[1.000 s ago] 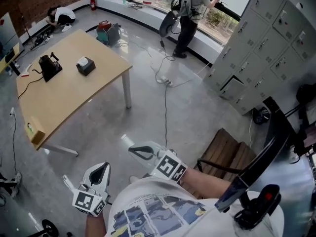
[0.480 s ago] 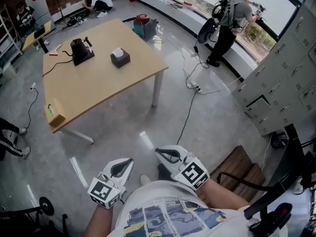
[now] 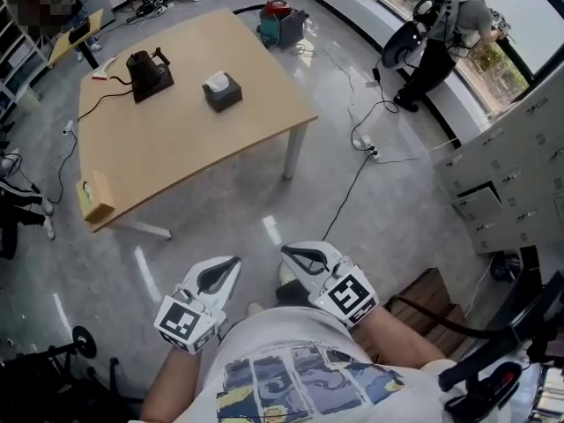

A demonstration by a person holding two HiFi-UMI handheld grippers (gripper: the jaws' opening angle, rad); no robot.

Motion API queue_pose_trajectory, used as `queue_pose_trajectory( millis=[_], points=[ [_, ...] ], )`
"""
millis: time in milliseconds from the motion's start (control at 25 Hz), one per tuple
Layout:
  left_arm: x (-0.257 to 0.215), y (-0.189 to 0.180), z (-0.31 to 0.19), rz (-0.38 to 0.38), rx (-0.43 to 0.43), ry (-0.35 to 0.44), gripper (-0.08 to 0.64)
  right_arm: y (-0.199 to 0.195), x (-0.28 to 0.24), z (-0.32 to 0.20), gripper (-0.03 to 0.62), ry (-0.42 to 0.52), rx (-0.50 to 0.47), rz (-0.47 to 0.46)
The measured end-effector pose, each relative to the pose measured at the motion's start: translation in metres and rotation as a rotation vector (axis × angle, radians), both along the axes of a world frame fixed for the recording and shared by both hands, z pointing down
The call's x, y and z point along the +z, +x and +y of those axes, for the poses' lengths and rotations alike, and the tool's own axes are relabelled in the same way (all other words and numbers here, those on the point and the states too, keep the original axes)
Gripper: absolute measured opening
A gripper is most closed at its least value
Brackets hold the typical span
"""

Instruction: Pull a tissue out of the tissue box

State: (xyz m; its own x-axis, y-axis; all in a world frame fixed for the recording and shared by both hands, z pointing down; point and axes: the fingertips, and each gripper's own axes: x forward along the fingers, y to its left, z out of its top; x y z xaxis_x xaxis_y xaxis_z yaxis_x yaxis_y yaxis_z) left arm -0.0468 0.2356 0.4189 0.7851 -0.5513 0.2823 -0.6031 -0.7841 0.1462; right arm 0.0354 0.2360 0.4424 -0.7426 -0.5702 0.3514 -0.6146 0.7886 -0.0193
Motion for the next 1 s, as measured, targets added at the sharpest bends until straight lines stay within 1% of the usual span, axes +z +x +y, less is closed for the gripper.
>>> queue_pose_trajectory(
  millis=[120, 280, 480, 680, 800, 1000],
  points=[
    [-0.004, 0.017, -0.031, -0.017, -0.029, 0.002, 0.005, 0.018, -0.005, -0.031, 0.003, 0.004, -0.025, -0.012],
    [-0.008, 0.042, -0.062, -0.026, -0.040, 0.019, 0.005, 0.042, -0.003, -0.062, 0.003, 0.005, -0.046, -0.018],
    [-0.011, 0.052, -0.090, -0.013, -0.086, 0.014, 0.005, 0.052, 0.009, -0.092, 0.003, -0.022, -0.065, -0.021],
    [-0.006, 0.039, -0.119, -0.005, -0.096, 0.008, 0.005, 0.037, 0.011, -0.118, 0.003, -0.032, -0.074, -0.029],
    [-0.005, 0.028, -0.142, 0.016, -0.099, -0.001, 0.005, 0.027, 0.015, -0.139, 0.003, -0.023, -0.073, -0.006],
    [-0.005, 0.007, -0.183, 0.035, -0.058, 0.022, 0.005, 0.008, 0.008, -0.175, 0.003, -0.021, -0.038, 0.014]
  ],
)
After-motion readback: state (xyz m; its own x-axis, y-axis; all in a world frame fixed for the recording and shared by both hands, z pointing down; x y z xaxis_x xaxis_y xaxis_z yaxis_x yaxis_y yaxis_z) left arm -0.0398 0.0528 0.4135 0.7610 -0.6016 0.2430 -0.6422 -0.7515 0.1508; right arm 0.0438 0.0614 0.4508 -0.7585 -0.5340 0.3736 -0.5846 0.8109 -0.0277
